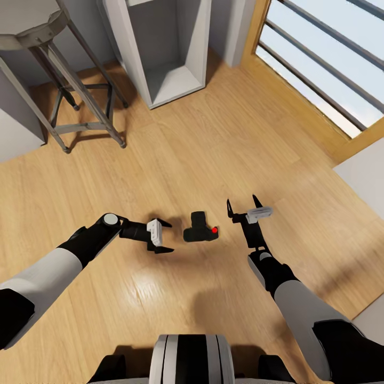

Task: Attach the digital camera to the camera tripod in the bedroom.

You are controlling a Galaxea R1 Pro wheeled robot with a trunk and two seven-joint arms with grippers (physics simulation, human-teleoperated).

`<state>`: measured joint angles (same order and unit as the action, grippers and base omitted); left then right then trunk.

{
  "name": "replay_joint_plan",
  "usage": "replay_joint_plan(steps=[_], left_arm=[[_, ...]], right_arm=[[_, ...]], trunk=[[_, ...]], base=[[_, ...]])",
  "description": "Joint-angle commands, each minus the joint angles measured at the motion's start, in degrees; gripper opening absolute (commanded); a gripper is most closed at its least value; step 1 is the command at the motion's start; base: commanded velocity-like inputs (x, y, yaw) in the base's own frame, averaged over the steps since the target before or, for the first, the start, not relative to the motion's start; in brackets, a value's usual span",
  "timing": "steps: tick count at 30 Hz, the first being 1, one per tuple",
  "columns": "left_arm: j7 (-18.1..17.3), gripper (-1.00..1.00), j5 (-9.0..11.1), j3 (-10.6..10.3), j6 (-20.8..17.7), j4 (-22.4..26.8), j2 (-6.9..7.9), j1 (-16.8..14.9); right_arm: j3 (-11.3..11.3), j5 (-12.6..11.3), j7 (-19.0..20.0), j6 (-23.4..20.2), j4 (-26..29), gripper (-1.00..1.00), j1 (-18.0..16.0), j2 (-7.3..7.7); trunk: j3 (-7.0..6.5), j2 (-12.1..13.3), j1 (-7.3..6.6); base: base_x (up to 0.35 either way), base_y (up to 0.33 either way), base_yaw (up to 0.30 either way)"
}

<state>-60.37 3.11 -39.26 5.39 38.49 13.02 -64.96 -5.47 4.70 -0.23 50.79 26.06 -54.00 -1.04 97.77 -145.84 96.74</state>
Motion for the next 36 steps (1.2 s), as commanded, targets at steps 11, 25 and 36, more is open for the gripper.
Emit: replay_joint_plan(steps=[11,25,36], left_arm=[[0.59,1.00,0.51,-0.15,0.51,0.27,0.07,-0.08],[0.75,1.00,0.61,5.25,0.60,0.14,0.20,-0.08],[0.63,1.00,0.59,6.03,2.36,-0.02,0.11,-0.08]], right_arm=[[0.23,0.36,-0.08,0.08,-0.04,1.00,-0.03,-0.02],[0.33,0.41,-0.69,0.01,5.03,1.00,-0.05,0.15],[0.97,0.49,-0.65,-0.06,7.24,1.00,-0.25,0.22]], trunk=[[2.47,-0.16,0.27],[5.57,-0.35,0.63],[7.23,-0.50,0.92]], base=[[0.000,0.000,0.000],[0.000,0.000,0.000],[0.000,0.000,0.000]])
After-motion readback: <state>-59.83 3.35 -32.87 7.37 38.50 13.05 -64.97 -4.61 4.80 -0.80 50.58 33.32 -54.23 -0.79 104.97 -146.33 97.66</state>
